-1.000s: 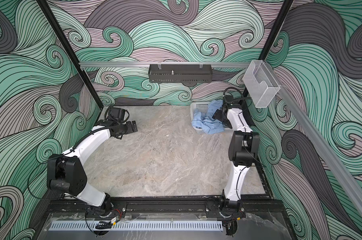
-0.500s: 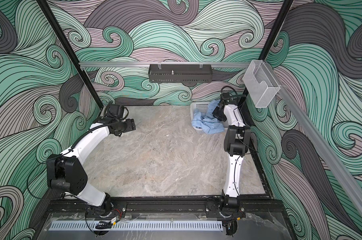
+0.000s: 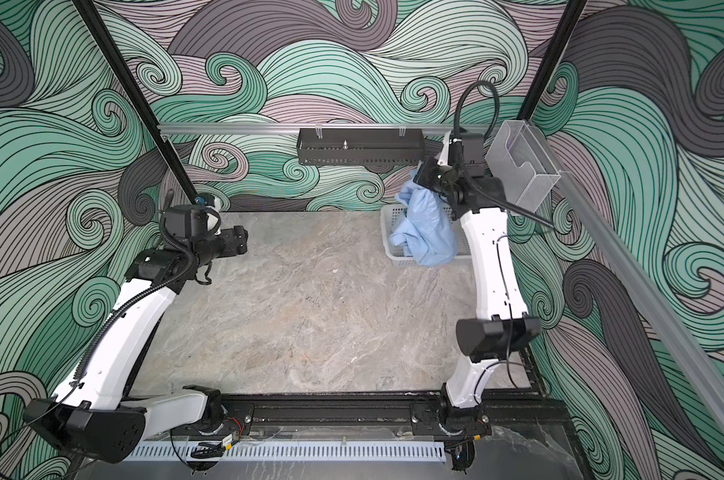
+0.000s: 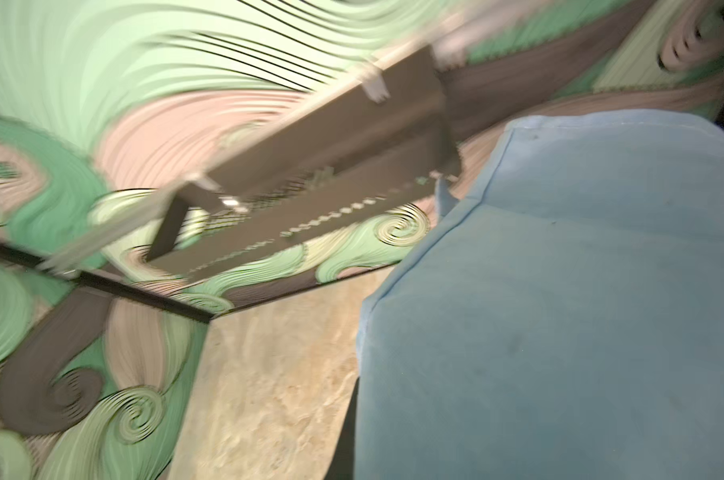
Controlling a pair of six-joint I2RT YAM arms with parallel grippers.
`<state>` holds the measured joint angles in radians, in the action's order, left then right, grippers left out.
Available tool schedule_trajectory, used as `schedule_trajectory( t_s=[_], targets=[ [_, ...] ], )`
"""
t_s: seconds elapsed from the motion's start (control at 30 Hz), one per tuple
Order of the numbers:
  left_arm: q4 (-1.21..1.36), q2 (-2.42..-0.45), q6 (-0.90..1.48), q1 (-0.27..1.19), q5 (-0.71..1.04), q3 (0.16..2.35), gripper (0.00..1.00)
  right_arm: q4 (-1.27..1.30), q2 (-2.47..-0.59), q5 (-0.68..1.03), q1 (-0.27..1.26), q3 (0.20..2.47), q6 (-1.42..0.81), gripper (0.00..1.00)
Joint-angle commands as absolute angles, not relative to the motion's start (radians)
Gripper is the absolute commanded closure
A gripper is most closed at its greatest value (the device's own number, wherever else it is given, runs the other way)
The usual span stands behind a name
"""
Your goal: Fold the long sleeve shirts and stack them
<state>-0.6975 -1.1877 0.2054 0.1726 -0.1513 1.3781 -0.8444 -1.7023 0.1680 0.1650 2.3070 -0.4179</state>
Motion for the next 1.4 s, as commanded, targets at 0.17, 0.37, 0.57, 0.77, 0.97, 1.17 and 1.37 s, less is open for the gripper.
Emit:
schedule_trajectory(
  t_s=[0.17,0.37,0.57,0.77,0.97,1.17,1.37],
  targets=[
    [-0.763,-1.066,0.184,0.173,-0.241,1.365,0.08,-0.902,-1.648,0.319,0.449,2.437,-0.222,1.00],
    [-0.786,-0.981,0.181,0.173,-0.259,1.315,0.05,-0.890,-1.652,0.321,0.593,2.164,-0.191,1.00],
    [-0.819,-0.933,0.209,0.173,-0.243,1.258,0.04,-0.734,-1.652,0.298,0.671,1.739,-0.190,0.73],
    [-0.864,-0.928,0.269,0.173,-0.097,1.171,0.04,-0.723,-1.615,0.141,0.678,1.567,-0.192,0.27],
    [-0.794,-0.968,0.501,0.180,0.216,0.972,0.08,-0.735,-1.543,0.064,0.677,1.476,-0.215,0.17],
    [-0.578,-1.088,0.721,0.264,0.404,0.759,0.11,-0.648,-1.572,0.167,0.702,1.345,-0.266,0.16],
    [-0.417,-1.191,0.810,0.361,0.380,0.680,0.15,-0.582,-1.665,0.209,0.779,1.307,-0.279,0.13]
  ],
)
